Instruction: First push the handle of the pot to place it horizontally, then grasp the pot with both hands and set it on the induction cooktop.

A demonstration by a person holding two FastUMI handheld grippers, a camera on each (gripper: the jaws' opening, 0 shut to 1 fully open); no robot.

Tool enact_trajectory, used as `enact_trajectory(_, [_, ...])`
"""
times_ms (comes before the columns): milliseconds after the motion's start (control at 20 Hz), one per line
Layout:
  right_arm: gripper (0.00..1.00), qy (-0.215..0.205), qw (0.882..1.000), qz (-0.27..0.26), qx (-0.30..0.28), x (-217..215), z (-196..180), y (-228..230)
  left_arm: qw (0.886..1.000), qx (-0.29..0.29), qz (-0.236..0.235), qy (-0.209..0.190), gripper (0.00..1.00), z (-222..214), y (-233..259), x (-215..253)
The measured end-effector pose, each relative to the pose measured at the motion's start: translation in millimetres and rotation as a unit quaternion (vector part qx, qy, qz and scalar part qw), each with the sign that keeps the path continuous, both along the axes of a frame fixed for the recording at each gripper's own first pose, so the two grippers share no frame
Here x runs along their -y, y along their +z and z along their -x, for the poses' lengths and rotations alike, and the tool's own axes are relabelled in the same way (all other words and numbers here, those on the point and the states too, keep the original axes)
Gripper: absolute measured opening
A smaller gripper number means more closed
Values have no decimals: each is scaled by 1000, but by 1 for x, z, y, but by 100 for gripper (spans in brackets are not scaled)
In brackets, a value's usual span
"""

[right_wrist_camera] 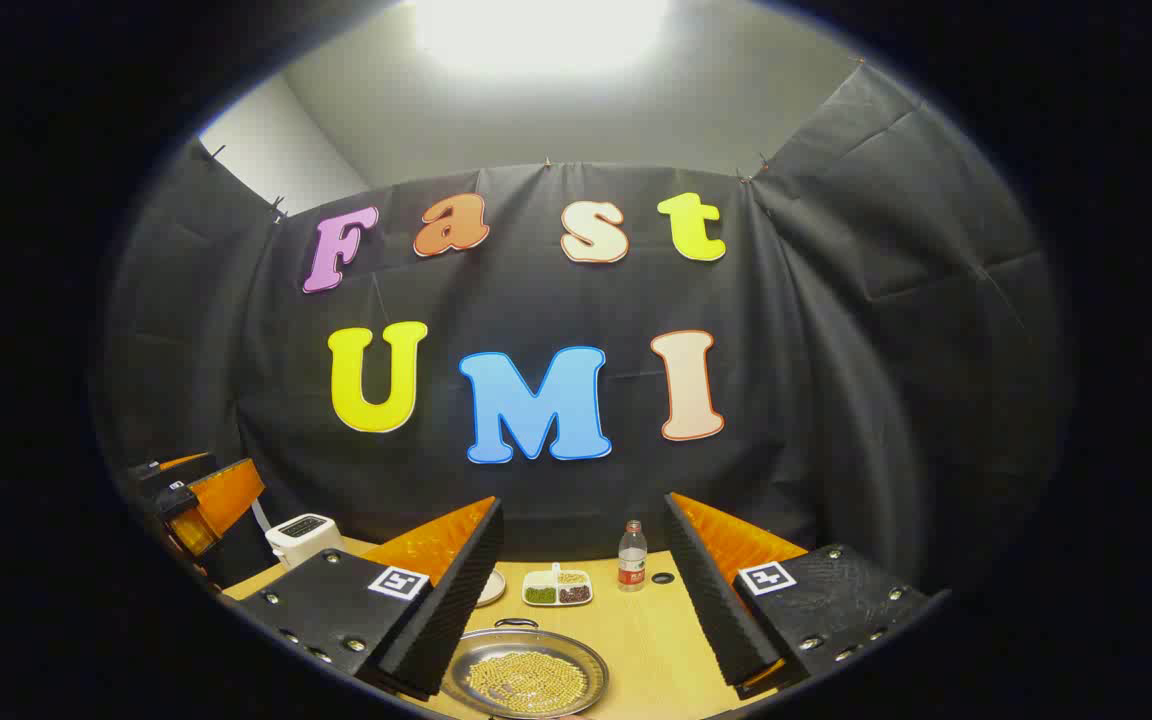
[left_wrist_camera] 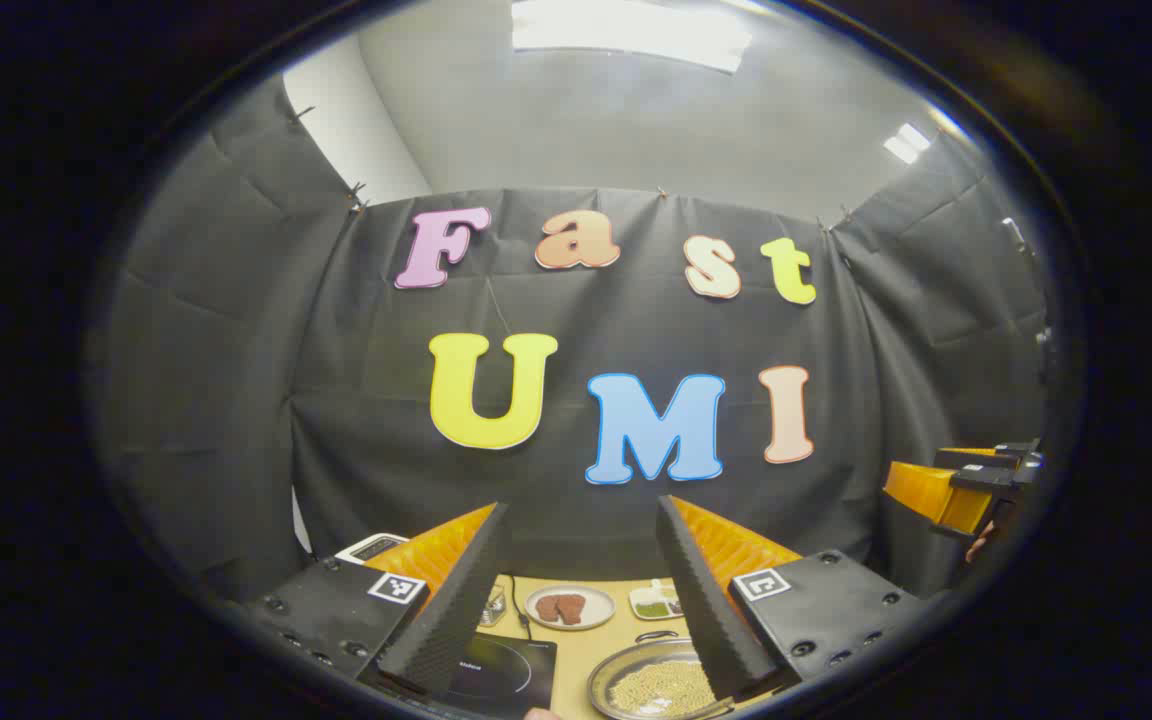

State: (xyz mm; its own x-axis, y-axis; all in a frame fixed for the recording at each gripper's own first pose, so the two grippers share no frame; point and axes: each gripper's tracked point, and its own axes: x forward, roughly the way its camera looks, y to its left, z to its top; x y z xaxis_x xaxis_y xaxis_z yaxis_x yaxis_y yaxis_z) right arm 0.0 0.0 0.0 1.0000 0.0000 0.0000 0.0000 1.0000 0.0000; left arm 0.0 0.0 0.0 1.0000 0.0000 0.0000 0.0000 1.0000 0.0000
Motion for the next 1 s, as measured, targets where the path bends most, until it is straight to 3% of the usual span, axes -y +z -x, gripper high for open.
enact_trajectory(1000, [97, 8, 999, -11, -40, -7, -7, -22, 1000, -16, -11, -3, 94, -12, -10, -5])
